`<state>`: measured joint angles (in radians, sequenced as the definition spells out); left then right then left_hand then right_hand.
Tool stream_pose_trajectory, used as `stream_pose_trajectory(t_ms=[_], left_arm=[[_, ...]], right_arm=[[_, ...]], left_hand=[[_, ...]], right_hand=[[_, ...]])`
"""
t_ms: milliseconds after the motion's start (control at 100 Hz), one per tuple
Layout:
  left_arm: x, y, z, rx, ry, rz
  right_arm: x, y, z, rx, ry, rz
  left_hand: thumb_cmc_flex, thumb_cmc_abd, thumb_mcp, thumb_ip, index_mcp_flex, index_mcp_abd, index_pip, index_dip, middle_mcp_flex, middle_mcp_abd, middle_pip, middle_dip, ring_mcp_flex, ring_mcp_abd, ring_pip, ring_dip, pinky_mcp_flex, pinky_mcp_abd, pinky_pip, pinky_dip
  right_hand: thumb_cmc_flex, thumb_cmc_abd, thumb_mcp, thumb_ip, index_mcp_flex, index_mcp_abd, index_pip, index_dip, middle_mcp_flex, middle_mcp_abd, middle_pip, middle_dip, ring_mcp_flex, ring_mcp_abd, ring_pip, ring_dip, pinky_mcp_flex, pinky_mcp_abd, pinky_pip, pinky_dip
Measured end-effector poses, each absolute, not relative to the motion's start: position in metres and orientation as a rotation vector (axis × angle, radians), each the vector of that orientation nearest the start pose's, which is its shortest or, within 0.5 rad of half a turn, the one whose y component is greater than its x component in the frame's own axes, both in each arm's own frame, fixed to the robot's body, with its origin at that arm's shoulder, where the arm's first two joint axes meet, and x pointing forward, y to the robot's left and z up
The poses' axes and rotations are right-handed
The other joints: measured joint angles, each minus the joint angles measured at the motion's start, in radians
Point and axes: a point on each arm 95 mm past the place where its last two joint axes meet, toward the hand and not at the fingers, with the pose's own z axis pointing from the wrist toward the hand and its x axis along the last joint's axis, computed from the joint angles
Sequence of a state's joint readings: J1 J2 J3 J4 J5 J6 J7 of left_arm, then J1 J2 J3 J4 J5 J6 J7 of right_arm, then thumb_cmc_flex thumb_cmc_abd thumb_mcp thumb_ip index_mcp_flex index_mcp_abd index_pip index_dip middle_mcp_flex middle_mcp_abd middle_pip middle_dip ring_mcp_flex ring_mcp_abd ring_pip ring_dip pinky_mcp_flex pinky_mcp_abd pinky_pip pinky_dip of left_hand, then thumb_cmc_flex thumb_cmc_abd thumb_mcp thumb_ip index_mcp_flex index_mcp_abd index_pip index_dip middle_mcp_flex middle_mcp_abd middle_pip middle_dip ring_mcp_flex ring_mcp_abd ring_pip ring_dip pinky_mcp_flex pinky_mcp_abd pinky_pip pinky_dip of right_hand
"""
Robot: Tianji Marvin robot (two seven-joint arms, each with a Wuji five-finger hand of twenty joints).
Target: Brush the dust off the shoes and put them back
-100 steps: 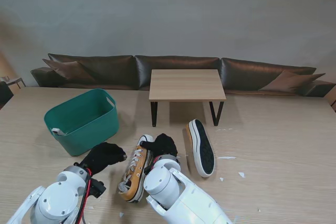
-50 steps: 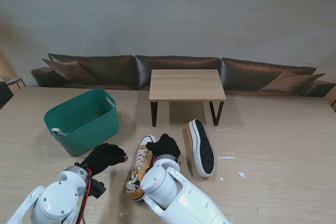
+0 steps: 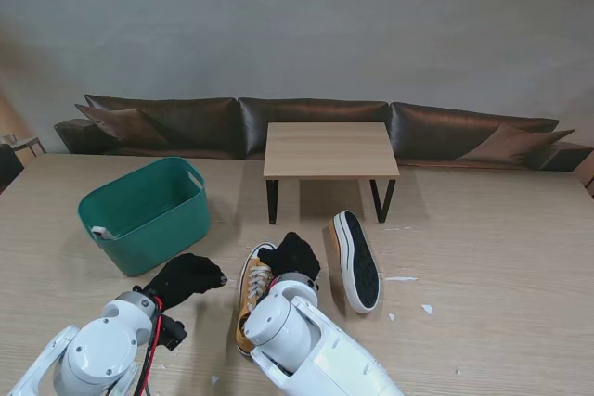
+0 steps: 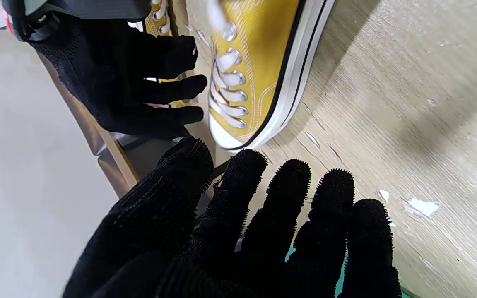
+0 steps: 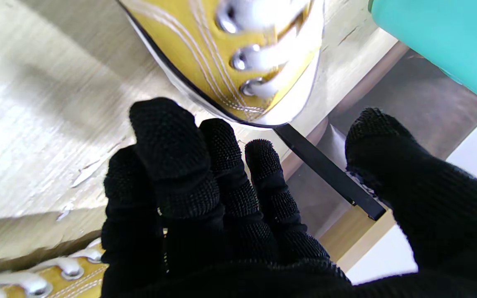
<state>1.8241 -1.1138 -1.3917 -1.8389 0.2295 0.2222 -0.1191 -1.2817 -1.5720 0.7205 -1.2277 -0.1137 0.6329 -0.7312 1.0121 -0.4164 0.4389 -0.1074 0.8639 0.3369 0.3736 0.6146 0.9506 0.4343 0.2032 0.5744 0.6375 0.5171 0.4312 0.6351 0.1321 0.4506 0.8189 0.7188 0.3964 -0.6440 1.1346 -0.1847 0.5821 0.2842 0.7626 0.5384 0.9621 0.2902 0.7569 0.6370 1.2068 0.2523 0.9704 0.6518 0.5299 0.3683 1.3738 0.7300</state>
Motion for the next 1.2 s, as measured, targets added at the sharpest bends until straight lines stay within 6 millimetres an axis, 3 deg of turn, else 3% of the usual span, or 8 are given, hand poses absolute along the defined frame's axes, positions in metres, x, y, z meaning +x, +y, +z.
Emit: stream_pose_trajectory(t_ms=[250,550,780,930,1030,1200], left_arm=[[0.345,0.021,-0.328,-2.188,1.021,-1.681],[0.346,0.013,-0.325,-2.167,1.090,-1.685],[0.342,0.004,-0.320,-2.141,1.153,-1.692],[0.339,-0.001,-0.315,-2.106,1.201,-1.702],[0.337,-0.007,-0.311,-2.073,1.259,-1.706],[0.330,-0.019,-0.304,-1.960,1.397,-1.663]], right_arm=[[0.395,0.216,-0.349,2.046,0.632,1.470],[0.366,0.199,-0.306,2.192,0.467,1.647],[0.355,0.177,-0.288,2.218,0.560,1.772],[0.355,0.156,-0.282,2.132,0.701,1.881],[0.356,0.141,-0.281,2.046,0.762,1.945],[0.356,0.118,-0.281,1.966,0.772,1.979]], left_hand=[[0.000,0.000,0.000,0.000,0.000,0.000,0.000,0.000,0.008,0.000,0.003,0.010,0.000,0.001,0.000,0.000,0.000,0.000,0.000,0.000],[0.000,0.000,-0.013,0.000,-0.002,-0.029,-0.001,0.000,-0.011,0.000,-0.005,0.010,-0.009,0.002,0.001,0.002,-0.012,0.000,0.000,0.010],[0.000,0.000,-0.025,0.000,-0.009,-0.052,-0.005,-0.005,-0.035,0.000,-0.016,0.007,-0.035,0.002,0.001,0.002,-0.033,0.000,-0.008,0.011],[0.000,0.000,-0.026,0.000,-0.023,-0.078,-0.019,-0.017,-0.062,0.000,-0.028,-0.004,-0.048,0.002,0.001,0.002,-0.036,0.000,-0.011,0.011],[-0.002,0.000,-0.026,0.000,-0.025,-0.104,-0.034,-0.025,-0.062,0.000,-0.026,-0.010,-0.049,0.002,0.004,0.011,-0.036,0.000,-0.009,0.026],[-0.011,-0.024,-0.026,0.000,-0.025,-0.152,-0.033,-0.054,-0.062,-0.003,0.007,0.050,-0.047,-0.006,0.152,0.101,-0.016,-0.002,0.133,0.092]], right_hand=[[-0.001,0.000,0.000,0.000,0.000,0.000,0.002,-0.012,-0.018,0.000,0.001,-0.005,-0.011,0.012,-0.010,-0.007,0.000,0.000,-0.007,-0.020],[-0.012,0.001,0.000,0.000,0.000,-0.026,0.000,-0.027,-0.056,0.000,-0.003,-0.016,-0.074,0.055,-0.019,-0.008,-0.022,0.035,-0.031,-0.021],[-0.012,0.026,-0.043,0.021,0.024,-0.120,-0.055,-0.036,-0.137,0.002,-0.056,-0.019,-0.214,0.086,-0.102,-0.016,-0.089,0.038,-0.134,-0.024],[-0.023,0.026,-0.062,0.021,0.038,-0.155,-0.094,-0.025,-0.175,0.002,-0.095,-0.034,-0.315,0.099,-0.228,-0.067,-0.089,0.038,-0.248,-0.080],[-0.036,0.051,-0.084,0.021,0.047,-0.164,-0.109,-0.018,-0.178,0.002,-0.108,-0.042,-0.324,0.101,-0.255,-0.075,-0.088,0.038,-0.276,-0.082],[-0.047,0.051,-0.087,0.031,0.048,-0.173,-0.121,-0.012,-0.178,0.001,-0.108,-0.042,-0.324,0.101,-0.260,-0.079,-0.088,0.038,-0.280,-0.082]])
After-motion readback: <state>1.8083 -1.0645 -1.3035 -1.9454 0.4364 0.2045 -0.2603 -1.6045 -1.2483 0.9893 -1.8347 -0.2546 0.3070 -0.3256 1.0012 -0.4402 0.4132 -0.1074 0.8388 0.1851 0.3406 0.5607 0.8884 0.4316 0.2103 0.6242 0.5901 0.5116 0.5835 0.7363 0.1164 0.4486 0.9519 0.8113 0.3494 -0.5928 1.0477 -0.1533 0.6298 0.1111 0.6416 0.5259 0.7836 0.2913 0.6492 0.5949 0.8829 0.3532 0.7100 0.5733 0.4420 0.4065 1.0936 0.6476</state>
